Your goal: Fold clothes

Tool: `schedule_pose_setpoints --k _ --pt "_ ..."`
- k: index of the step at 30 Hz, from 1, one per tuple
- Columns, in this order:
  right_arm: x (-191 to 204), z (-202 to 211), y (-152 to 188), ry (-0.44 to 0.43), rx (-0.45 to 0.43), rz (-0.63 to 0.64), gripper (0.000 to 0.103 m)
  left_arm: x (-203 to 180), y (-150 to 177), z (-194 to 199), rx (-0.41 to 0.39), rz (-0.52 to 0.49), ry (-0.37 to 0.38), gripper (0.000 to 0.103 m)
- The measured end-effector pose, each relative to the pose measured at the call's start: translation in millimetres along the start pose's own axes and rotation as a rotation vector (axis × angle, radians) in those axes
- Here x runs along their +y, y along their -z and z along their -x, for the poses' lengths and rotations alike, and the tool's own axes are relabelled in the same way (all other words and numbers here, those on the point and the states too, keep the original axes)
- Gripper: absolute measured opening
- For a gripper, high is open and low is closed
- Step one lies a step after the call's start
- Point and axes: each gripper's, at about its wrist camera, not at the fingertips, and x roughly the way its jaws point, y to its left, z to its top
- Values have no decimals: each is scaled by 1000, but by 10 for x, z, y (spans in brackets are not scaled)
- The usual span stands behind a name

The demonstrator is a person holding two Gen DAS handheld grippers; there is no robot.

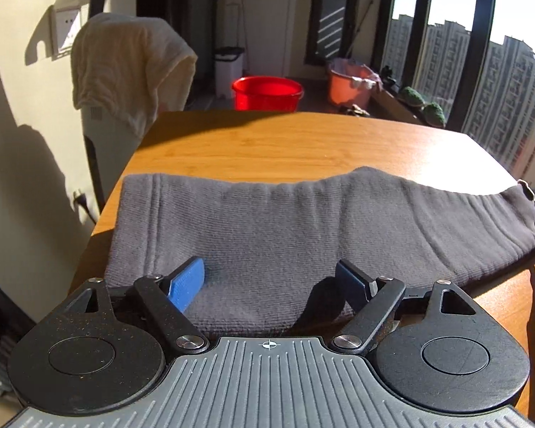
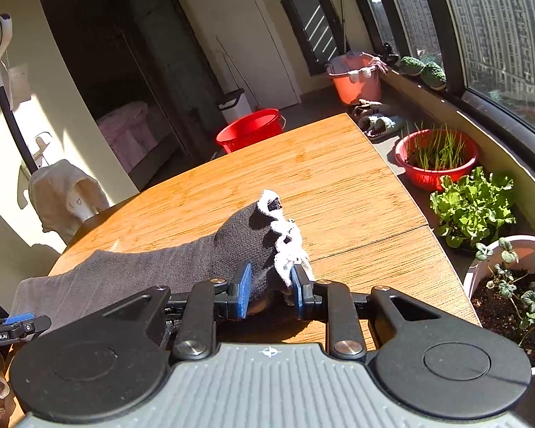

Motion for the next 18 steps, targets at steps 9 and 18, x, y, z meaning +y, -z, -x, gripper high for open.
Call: schedule_pose_setpoints --k 9,18 --pt "-52 210 163 20 -30 -60 39 -547 -106 303 -104 -13 168 97" --pt "-255 454 279 -9 -45 -149 41 -1812 -2 -149 -15 -153 362 100"
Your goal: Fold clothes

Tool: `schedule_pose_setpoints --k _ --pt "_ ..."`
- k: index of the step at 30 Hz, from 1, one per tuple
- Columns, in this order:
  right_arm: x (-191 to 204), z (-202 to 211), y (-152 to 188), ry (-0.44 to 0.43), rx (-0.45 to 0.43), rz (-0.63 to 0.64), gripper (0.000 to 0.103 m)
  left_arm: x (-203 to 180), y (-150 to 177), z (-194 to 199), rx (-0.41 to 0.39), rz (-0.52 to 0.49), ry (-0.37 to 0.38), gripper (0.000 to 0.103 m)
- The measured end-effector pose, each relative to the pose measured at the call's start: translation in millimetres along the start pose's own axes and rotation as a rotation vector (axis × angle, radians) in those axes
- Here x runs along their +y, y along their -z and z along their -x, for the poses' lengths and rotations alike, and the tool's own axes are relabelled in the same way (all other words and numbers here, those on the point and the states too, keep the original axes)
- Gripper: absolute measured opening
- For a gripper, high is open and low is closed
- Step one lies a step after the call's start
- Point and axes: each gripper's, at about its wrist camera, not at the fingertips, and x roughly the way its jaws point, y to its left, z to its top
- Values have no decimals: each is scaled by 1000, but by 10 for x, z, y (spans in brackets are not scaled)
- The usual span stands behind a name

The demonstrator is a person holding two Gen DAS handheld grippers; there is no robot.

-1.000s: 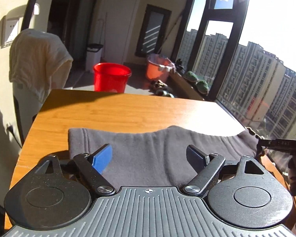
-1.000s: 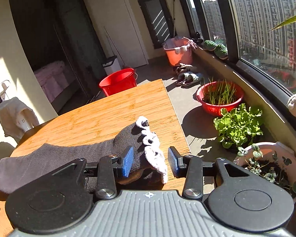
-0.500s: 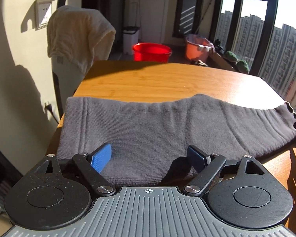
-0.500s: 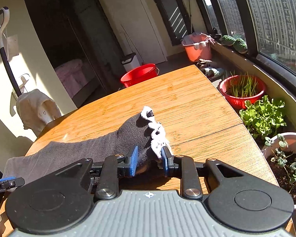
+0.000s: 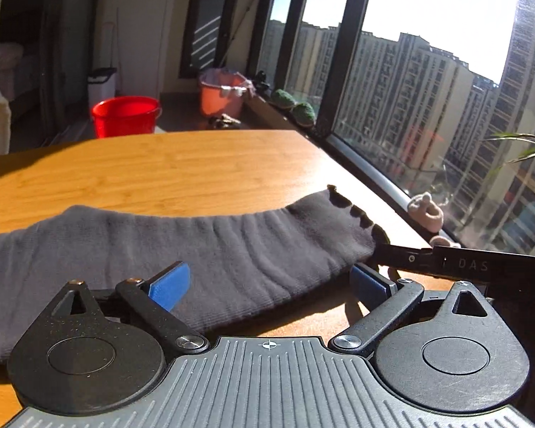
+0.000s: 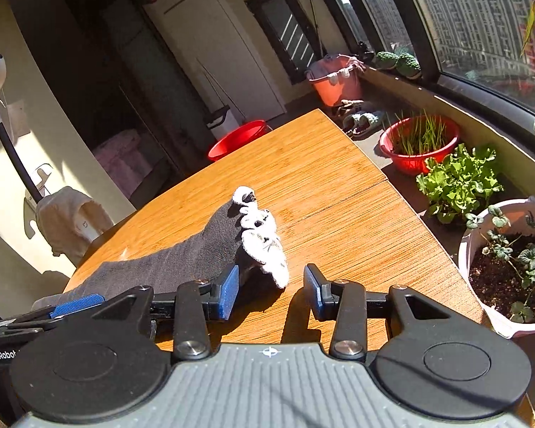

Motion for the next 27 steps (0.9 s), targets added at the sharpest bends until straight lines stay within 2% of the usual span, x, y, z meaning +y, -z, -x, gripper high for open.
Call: schedule_pose_setpoints --k 2,6,9,14,20,21,22,23,27 --pt "-56 0 -11 -13 -4 -35 41 -42 78 -155 30 11 -36 101" --pt "-103 -20 -24 -38 -1 -55 41 -185 229 -202 -3 -74 -91 103" --pt "-101 -71 -35 -66 13 -66 41 -205 234 -220 0 -81 -99 103" --pt "-161 -222 -73 -147 39 -161 40 -228 217 -250 4 -97 -112 103" --pt "-59 -320 -83 -139 37 -142 41 -218 221 -230 1 -93 -108 103" --pt "-36 -327 -83 -127 38 -131 39 -218 222 -231 0 -93 -107 103" --pt "-10 -337 -78 -116 46 -119 29 -219 224 -231 -1 -92 -106 103" --pt "4 -326 -73 -112 47 -107 25 -218 225 -231 -2 -91 -105 103" --pt "-11 -211 -56 -105 36 -70 17 -126 245 -172 -28 -49 -59 103"
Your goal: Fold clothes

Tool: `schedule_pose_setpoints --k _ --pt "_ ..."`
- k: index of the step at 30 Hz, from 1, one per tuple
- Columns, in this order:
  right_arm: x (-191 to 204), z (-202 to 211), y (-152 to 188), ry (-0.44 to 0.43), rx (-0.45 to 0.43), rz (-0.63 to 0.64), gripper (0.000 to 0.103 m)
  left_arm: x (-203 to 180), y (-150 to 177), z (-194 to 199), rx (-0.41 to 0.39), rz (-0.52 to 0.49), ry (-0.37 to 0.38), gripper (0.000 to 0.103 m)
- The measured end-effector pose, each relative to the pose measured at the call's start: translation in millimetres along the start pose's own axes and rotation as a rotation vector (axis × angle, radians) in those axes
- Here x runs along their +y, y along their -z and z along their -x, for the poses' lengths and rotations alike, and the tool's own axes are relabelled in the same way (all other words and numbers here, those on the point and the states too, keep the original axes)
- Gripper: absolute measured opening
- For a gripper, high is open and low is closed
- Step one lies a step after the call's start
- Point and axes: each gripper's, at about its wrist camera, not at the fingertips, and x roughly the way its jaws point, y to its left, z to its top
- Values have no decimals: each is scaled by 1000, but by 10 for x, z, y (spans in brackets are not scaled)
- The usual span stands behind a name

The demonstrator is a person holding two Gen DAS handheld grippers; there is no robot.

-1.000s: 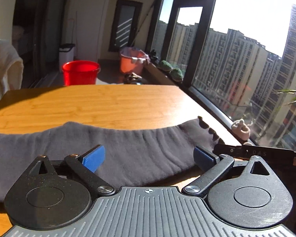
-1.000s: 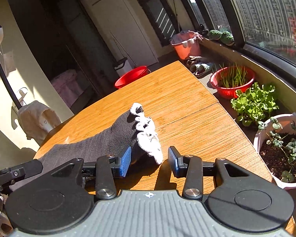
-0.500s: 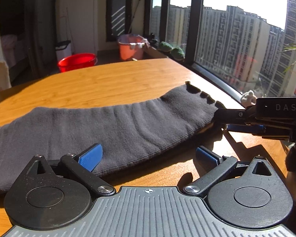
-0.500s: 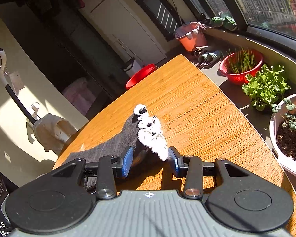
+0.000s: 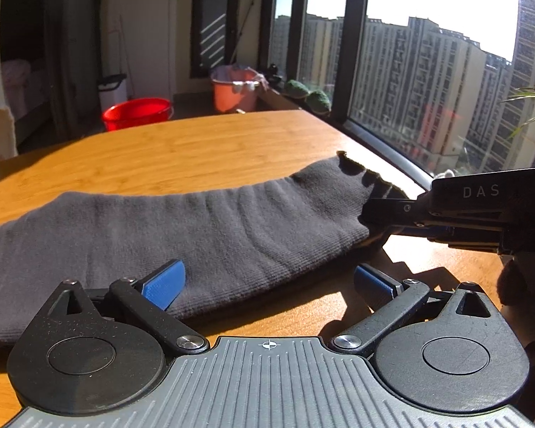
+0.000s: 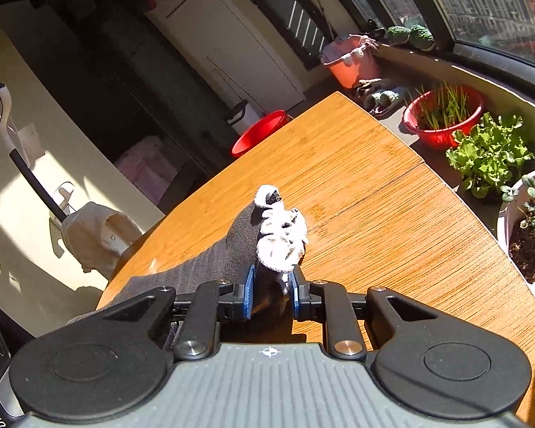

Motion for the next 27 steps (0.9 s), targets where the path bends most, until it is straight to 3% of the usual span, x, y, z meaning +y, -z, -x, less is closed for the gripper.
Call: schedule_pose_setpoints --k 4,12,14,18,21,24,26,27 --pt "-75 115 -2 48 -10 7 15 110 35 63 -21 46 57 103" --pt "-38 133 11 91 -30 35 16 148 37 46 -21 50 58 103" --pt "-73 146 6 87 -36 14 25 137 42 43 -19 45 53 103" --pt "-149 164 -9 57 -39 -24 30 99 54 61 -16 31 44 103" --pt "-132 169 -10 39 -41 -9 43 91 18 78 -18 30 57 103" --pt "-68 167 -3 21 -41 37 67 140 -44 95 -32 54 59 103" --pt "-7 164 1 38 -48 68 89 203 -56 85 -38 70 35 103" --pt "15 161 3 49 -49 78 93 234 -62 81 -42 77 22 103"
